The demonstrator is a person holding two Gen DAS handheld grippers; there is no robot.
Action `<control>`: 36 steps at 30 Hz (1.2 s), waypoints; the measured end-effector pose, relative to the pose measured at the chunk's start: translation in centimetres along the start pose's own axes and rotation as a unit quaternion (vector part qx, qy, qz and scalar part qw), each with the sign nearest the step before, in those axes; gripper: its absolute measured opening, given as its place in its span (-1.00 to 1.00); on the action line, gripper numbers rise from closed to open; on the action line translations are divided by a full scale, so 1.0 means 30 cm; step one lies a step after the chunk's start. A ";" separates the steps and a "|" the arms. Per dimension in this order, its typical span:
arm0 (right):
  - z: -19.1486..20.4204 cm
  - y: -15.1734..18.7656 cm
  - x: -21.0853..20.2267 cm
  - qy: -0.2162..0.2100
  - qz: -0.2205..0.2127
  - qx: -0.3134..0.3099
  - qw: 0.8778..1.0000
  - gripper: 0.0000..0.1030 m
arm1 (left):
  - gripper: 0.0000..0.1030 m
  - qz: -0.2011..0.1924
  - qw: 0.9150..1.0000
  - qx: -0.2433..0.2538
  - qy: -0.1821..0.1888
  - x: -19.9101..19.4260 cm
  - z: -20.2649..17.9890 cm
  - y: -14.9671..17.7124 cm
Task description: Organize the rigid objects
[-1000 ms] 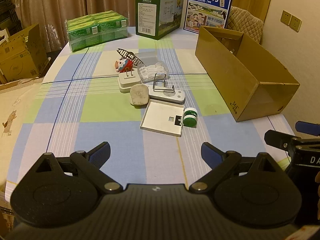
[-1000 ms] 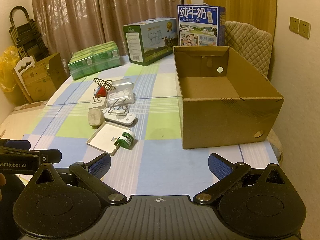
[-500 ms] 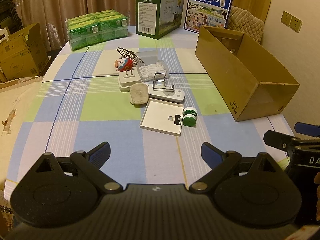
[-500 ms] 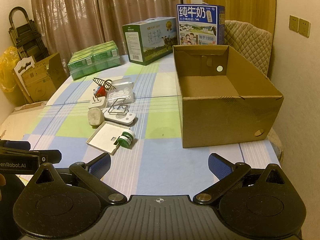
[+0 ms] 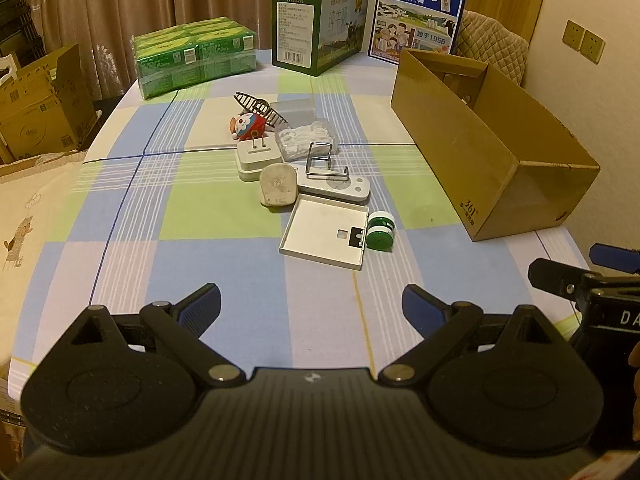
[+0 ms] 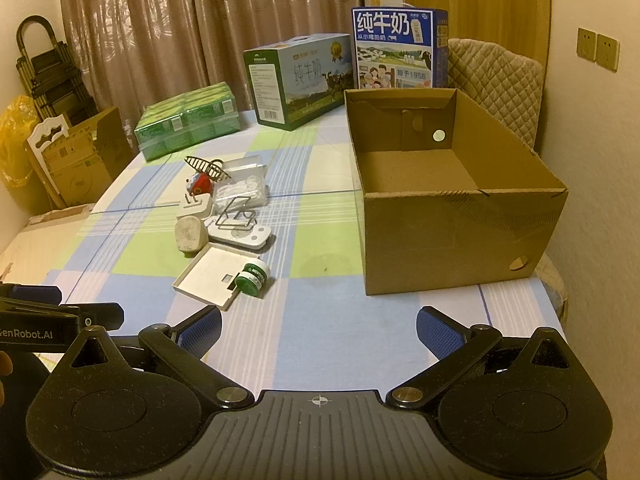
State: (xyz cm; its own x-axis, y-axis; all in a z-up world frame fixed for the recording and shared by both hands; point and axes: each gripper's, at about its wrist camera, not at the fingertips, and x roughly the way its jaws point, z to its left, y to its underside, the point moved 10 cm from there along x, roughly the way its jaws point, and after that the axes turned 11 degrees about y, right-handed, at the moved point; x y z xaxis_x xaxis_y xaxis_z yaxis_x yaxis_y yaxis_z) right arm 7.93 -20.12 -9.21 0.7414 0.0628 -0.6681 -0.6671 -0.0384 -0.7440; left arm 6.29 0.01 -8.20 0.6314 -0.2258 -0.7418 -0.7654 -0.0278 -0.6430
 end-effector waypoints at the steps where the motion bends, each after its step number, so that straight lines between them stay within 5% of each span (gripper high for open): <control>1: 0.001 0.001 0.000 0.000 0.000 0.000 1.000 0.96 | 0.85 0.001 1.000 0.000 0.000 0.001 0.001 0.001; 18: 0.001 0.009 0.018 -0.003 0.000 -0.002 1.000 0.96 | 0.85 0.008 1.000 -0.001 0.002 0.017 0.019 0.004; 36: 0.086 -0.005 0.134 -0.061 0.004 -0.050 0.997 0.96 | 0.85 0.041 0.999 0.004 -0.008 0.115 0.125 -0.029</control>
State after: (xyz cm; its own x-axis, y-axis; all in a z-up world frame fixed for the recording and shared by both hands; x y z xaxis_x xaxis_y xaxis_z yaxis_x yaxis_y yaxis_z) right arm 10.82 -17.28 -11.74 0.7170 0.1829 -0.6726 -0.6585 -0.1388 -0.7397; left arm 9.59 2.89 -10.92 0.5681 -0.2124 -0.7951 -0.8139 -0.0016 -0.5811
